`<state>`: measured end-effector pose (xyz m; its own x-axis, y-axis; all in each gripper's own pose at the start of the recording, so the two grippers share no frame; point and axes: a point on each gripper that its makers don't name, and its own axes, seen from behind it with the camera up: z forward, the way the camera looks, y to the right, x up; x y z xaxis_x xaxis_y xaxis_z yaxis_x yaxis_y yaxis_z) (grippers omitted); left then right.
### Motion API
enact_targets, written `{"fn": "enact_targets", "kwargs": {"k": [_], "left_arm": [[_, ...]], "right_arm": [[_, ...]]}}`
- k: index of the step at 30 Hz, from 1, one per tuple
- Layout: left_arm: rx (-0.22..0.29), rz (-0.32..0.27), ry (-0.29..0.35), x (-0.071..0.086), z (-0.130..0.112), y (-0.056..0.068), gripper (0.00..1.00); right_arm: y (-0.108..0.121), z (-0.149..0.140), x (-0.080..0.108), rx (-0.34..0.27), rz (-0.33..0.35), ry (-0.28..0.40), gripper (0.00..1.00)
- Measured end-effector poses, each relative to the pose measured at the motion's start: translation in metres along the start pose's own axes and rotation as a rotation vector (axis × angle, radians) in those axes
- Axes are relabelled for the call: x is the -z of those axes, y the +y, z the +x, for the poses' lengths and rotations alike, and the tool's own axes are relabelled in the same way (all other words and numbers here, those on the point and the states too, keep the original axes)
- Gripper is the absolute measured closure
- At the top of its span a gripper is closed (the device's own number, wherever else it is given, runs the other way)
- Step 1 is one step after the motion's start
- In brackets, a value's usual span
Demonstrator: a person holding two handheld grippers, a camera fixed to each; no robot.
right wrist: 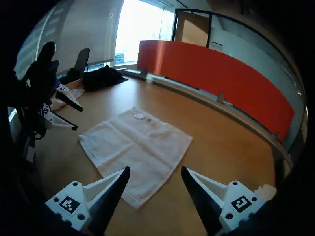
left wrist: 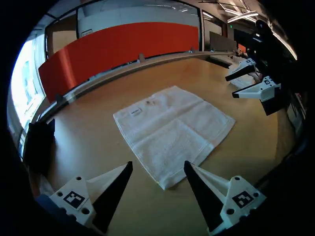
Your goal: Fold towel
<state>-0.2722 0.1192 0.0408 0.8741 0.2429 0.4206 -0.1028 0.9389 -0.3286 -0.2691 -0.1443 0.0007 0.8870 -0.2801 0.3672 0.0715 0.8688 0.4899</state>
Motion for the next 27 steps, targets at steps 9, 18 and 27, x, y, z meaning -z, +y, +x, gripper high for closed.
{"fn": "enact_targets", "kwargs": {"k": [9,18,27], "left_arm": [[-0.006,-0.034,-0.082,-0.023,-0.029,0.010,0.03],[-0.016,-0.069,-0.140,-0.038,-0.045,0.017,0.03],[0.001,-0.090,-0.166,-0.040,-0.052,0.018,0.03]], "right_arm": [[-0.015,-0.038,-0.013,0.006,0.055,-0.090,0.00],[-0.029,-0.067,-0.013,0.017,0.120,-0.175,0.01],[-0.033,-0.080,-0.010,0.024,0.149,-0.216,0.05]]}}
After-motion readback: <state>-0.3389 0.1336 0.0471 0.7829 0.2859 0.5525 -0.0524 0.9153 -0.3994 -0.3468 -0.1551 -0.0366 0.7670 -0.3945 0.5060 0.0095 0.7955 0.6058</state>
